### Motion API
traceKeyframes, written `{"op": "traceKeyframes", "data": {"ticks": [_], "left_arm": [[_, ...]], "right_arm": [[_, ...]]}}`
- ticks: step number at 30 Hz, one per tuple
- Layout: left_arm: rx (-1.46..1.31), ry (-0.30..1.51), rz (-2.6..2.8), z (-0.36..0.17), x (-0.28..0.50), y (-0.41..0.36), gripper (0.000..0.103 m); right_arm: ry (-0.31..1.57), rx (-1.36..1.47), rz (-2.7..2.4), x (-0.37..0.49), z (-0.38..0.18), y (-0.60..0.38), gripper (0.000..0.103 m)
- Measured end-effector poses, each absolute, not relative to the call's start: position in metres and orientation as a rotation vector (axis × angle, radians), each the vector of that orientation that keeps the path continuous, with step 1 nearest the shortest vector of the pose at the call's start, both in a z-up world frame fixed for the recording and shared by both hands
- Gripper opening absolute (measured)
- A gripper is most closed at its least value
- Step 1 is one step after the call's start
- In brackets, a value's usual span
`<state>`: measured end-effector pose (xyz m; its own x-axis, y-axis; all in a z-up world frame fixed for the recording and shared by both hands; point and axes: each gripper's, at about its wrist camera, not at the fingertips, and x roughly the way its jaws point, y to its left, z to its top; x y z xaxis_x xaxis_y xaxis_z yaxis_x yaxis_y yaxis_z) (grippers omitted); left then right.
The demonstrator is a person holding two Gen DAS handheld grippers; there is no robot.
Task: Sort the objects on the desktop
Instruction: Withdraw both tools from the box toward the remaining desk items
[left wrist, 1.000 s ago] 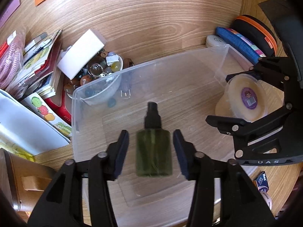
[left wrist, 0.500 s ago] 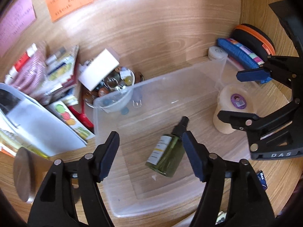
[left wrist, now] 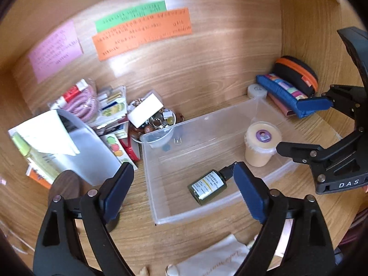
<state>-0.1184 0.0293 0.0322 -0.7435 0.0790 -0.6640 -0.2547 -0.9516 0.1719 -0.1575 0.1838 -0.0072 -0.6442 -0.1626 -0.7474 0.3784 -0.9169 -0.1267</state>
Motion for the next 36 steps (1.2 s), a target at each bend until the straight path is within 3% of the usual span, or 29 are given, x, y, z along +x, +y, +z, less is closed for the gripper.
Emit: {"op": "traceKeyframes", "data": {"ticks": [15, 36], "left_arm": [[-0.974, 0.311, 2.803, 0.042, -0.046, -0.005, 0.095], [-1.259, 0.179, 2.787, -0.044, -0.007, -0.09, 0.095]], "right_arm": [[0.34, 1.004, -2.613, -0.078, 0.003, 0.191, 0.082], [0.244, 1.119, -2.648, -0.03, -0.06, 0.225, 0.082]]}}
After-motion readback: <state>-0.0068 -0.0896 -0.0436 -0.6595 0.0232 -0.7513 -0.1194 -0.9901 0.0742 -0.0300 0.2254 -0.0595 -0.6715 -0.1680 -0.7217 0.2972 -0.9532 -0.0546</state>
